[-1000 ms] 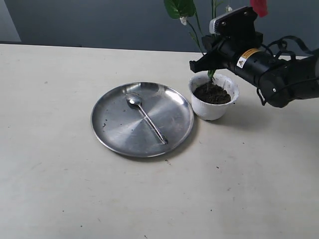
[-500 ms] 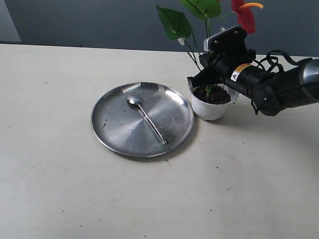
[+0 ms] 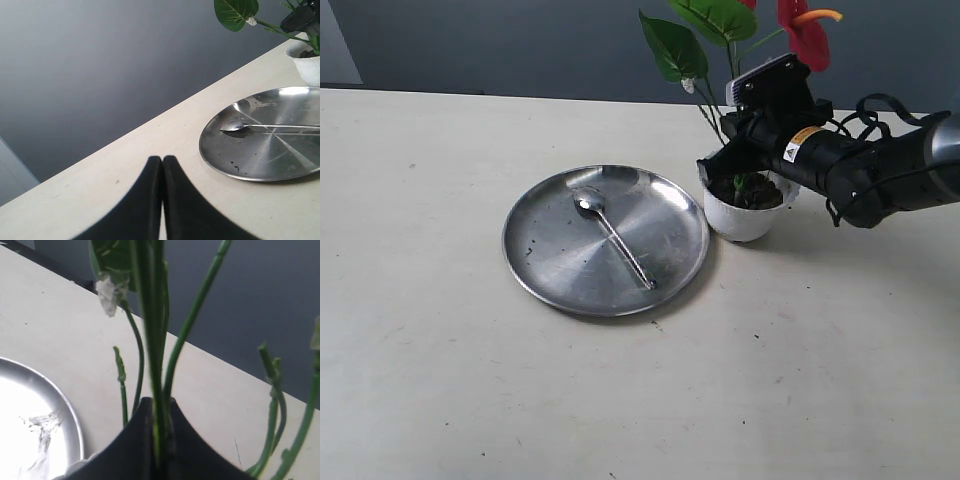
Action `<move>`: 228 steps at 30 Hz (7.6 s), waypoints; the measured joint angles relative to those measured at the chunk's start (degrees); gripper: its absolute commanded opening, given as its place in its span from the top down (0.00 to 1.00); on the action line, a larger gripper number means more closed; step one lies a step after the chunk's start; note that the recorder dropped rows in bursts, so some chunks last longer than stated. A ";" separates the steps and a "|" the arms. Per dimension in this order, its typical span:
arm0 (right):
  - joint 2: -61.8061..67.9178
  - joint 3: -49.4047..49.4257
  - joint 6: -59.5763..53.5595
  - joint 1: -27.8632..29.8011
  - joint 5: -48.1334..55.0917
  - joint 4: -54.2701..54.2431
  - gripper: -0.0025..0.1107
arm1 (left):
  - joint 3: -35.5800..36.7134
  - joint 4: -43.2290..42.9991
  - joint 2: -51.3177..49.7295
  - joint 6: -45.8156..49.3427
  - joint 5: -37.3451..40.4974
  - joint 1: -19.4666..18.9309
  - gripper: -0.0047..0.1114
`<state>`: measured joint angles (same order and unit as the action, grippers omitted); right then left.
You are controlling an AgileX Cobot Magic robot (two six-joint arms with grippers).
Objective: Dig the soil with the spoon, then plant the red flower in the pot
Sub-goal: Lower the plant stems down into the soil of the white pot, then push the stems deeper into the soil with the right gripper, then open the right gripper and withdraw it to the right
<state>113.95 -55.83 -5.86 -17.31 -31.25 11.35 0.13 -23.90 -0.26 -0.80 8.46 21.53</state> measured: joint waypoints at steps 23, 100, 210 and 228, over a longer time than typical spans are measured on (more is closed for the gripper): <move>-1.73 0.25 2.28 0.00 6.43 0.11 0.77 | 0.00 0.00 0.00 0.00 0.00 0.00 0.95; -8.53 -0.08 5.86 -3.86 24.87 0.44 0.48 | 0.00 0.00 0.00 0.00 0.00 0.00 0.95; -22.49 8.64 10.33 -6.07 36.14 0.08 0.42 | 0.00 0.00 0.00 0.00 0.00 0.00 0.95; -55.28 24.46 12.16 -6.07 49.66 -8.68 0.95 | 0.00 0.00 0.00 0.00 0.00 0.00 0.95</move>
<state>58.67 -31.37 6.30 -23.38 18.41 2.67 0.13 -23.90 -0.26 -0.80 8.46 21.53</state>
